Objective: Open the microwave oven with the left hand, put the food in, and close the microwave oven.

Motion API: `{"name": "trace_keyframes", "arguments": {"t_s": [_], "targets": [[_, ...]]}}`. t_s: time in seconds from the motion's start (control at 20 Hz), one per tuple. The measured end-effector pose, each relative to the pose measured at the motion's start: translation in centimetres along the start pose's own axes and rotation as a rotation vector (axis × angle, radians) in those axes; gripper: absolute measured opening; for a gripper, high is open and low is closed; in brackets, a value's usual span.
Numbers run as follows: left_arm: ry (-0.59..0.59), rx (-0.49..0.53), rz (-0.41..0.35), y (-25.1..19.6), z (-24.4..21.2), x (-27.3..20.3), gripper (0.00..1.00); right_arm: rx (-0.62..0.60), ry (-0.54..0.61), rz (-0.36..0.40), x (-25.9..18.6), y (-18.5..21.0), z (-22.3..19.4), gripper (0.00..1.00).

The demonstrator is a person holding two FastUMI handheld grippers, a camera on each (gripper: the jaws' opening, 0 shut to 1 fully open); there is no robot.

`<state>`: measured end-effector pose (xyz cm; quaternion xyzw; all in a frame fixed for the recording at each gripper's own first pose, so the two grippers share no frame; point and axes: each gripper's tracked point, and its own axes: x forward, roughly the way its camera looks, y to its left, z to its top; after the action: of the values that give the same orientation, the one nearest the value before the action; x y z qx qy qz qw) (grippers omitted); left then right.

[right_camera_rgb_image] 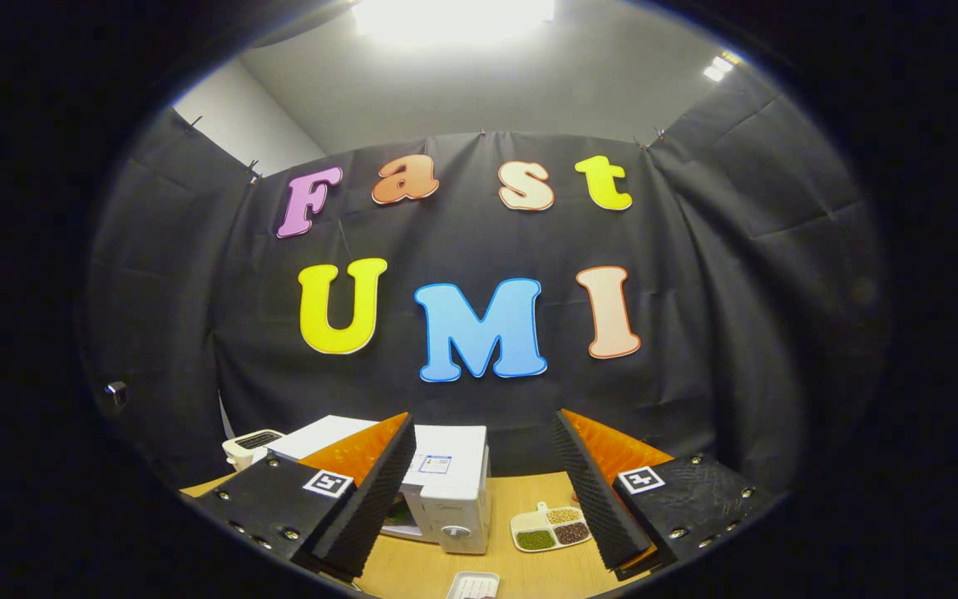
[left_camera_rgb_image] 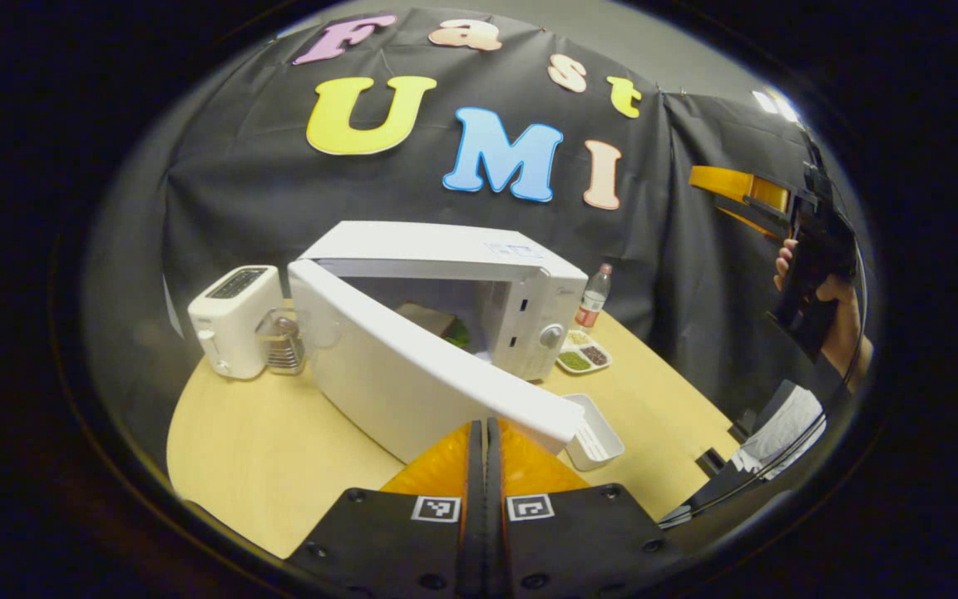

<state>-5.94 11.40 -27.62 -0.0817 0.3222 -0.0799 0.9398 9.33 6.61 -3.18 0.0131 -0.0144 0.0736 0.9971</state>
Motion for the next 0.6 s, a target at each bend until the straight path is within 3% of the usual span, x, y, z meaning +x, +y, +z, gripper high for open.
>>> {"name": "trace_keyframes", "arguments": {"t_s": [0.35, 0.5, 0.6], "targets": [[-0.008, 0.033, -0.039, -2.9, 2.2, 5.1, 0.06, -0.016, 0.002, -0.026, -0.9, -3.5, 0.0, 1.00], [-0.012, 0.013, -0.039, -3.4, 2.9, 7.0, 0.03, -0.008, 0.008, -0.040, -0.7, -5.0, -0.2, 1.00], [-0.015, -0.004, -0.036, -3.7, 3.4, 8.0, 0.06, -0.003, 0.012, -0.051, -0.7, -5.9, -0.4, 1.00]]}}
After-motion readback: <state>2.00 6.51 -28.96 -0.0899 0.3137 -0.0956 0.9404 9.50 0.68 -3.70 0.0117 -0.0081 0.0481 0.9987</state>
